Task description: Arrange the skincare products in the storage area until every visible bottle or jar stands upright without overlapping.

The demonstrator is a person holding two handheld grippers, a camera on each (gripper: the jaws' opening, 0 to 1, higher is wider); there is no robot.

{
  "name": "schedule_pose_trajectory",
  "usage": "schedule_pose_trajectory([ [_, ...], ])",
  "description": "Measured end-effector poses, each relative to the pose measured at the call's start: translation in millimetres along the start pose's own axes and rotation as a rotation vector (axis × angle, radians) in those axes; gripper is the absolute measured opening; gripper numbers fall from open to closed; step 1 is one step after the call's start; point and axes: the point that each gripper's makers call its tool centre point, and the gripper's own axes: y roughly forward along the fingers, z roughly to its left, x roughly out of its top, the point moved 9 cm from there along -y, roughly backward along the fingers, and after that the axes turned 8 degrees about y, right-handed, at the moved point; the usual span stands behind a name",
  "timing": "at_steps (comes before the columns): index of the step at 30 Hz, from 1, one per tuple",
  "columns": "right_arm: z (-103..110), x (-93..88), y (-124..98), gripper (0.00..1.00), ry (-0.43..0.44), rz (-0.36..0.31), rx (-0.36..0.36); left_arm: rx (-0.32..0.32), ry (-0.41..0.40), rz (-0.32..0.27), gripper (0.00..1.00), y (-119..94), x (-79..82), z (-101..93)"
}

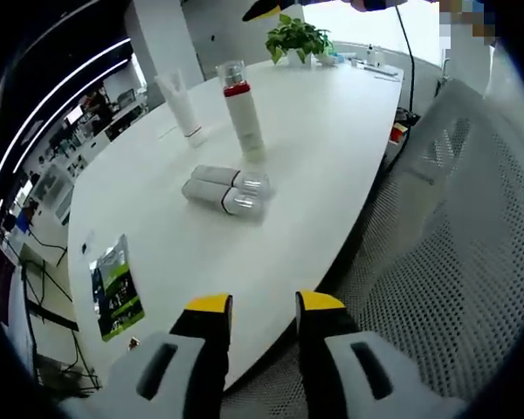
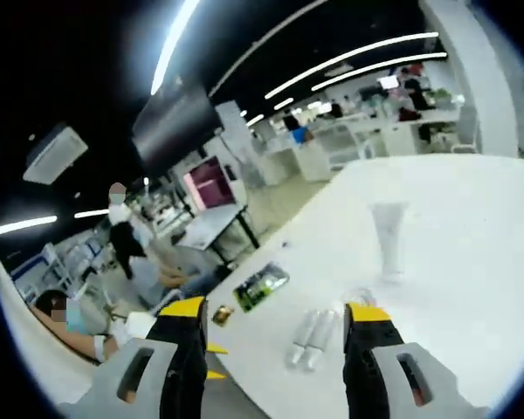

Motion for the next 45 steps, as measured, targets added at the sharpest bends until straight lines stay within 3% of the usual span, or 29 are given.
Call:
schedule_pose_trajectory([
  [3,-14.5,-3.5,-2.3,0.68,-0.087,0.054,-0.035,-0.003,0.008,-0.018,0.24,-1.3,1.6,-1.5],
  [5,-21.3,-2.8,-4.5,0.71,-0.092,0.048,-0.036,-0.009,0.026,-0.023,0.24,-1.2,2.1,-3.1],
  [10,-35.6,-9.9,-8.1,0.64,-0.134,0.097,-0.042,-0.028,0.023,-0.011,0.24,0.8,1.0,-3.5],
  [15,-47.1,-22.9,0.2,0.66,-0.204,0.184,-0.068,-0.014,0.026,-0.014,0.24,-0.2,1.3,-2.9],
  [17,-45.8,-27.8,5.7,0.66,-0.254,0.224,-0.047,-0.021,0.034,-0.009,0.23,0.0,0.8,-3.9],
  [24,-58.0,-26.1,26.2,0.62,-0.361,0.254,-0.061,-0.018,0.040,-0.005,0.23,-0.5,0.6,-3.9],
  [26,-61.6,-19.2,32.6,0.62,-0.459,0.273,-0.058,-0.021,0.045,0.000,0.22,-0.4,0.1,-4.2],
  [28,-62.1,-10.7,38.3,0.62,-0.619,0.320,-0.033,-0.026,0.042,0.002,0.22,-0.1,-0.2,-4.5],
  [29,-59.7,-7.2,40.7,0.63,-0.742,0.381,0.013,-0.027,0.043,0.005,0.22,0.0,-0.4,-4.7],
  [31,-57.9,-4.0,43.6,0.64,-0.883,0.455,0.072,-0.034,0.043,0.009,0.22,0.5,-0.9,-5.3],
  [33,-56.9,1.8,49.5,0.61,-1.013,0.455,0.131,-0.038,0.044,0.012,0.21,0.8,-1.1,-5.9],
  [37,-62.2,10.9,59.3,0.53,-1.161,0.539,0.156,-0.037,0.048,0.010,0.21,0.3,-0.5,-6.0],
  [38,-61.5,12.4,62.0,0.53,-1.176,0.539,0.174,-0.036,0.049,0.012,0.20,0.3,-0.7,-5.8],
  [41,-57.4,17.1,68.8,0.59,-1.247,0.626,0.270,-0.023,0.054,0.018,0.18,-0.6,-1.2,-4.4],
  [43,-56.2,27.1,73.9,0.56,-1.322,0.672,0.275,-0.024,0.057,0.019,0.18,-0.6,-1.1,-4.6],
  [45,-48.2,33.2,78.9,0.52,-1.340,0.668,0.338,-0.027,0.062,0.020,0.18,-0.4,-1.3,-5.1],
])
